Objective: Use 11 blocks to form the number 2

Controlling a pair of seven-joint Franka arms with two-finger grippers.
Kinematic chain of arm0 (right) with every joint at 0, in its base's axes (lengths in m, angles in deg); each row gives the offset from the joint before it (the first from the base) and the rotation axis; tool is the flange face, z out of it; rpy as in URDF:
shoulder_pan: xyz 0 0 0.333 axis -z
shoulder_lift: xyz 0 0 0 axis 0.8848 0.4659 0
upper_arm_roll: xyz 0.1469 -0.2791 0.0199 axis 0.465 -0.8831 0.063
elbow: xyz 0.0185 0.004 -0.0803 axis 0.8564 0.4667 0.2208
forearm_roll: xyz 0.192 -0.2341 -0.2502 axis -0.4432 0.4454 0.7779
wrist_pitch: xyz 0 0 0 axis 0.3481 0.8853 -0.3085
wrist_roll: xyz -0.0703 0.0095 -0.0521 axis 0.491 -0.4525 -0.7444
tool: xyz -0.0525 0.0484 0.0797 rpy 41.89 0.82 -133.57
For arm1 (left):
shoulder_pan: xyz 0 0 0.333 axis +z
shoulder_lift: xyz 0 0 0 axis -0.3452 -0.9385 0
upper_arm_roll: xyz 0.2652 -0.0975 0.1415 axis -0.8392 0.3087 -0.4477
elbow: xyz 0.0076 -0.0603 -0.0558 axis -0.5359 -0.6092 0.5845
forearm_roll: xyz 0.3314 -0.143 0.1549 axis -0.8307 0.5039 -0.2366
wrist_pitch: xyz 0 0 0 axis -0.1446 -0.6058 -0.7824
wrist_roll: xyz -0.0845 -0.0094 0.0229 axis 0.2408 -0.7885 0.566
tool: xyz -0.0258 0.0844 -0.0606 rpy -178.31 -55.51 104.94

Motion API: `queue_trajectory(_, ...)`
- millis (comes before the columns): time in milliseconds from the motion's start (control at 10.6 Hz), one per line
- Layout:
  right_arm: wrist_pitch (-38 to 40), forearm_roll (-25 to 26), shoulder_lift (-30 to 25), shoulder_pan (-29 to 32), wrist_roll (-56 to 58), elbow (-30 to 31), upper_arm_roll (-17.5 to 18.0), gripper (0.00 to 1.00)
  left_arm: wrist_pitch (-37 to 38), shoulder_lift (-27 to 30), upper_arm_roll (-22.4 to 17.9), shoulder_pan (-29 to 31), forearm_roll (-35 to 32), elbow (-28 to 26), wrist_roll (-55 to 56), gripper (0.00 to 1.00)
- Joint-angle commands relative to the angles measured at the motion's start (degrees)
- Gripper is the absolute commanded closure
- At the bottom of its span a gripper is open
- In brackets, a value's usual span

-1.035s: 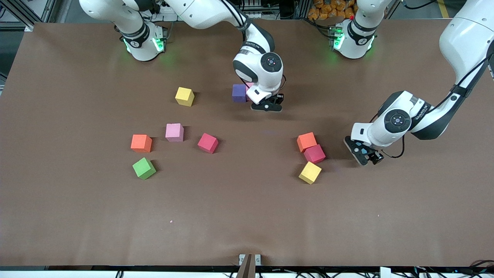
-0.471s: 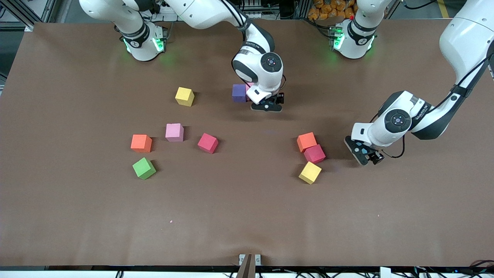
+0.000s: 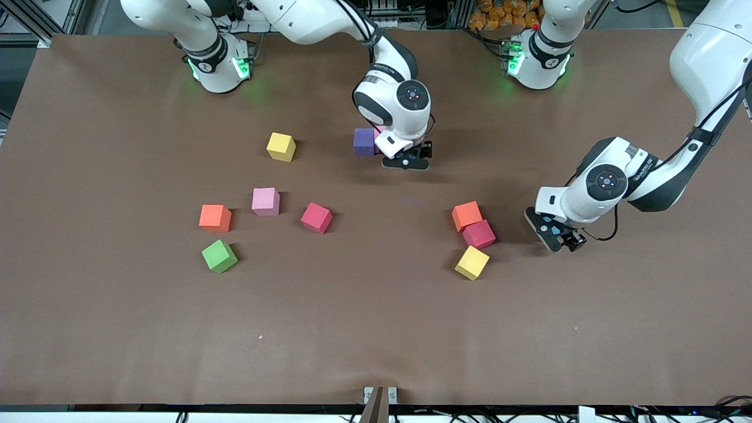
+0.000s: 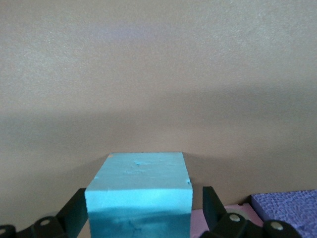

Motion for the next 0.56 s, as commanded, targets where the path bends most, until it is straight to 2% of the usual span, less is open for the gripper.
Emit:
queue_trajectory(0,7.9,0.8,-8.1,4.8,4.9,-1.3,-0.1,0.0,0.3,2.0,0.9,0.6,1.2,-0.4,-1.6,0.0)
queue_trajectory(471,8.5,0.8,-9.3,5.4,5.0,-1.3,-0.1,0.0,0.9,2.0,1.1,1.8,3.0,-0.2,-4.4,0.0)
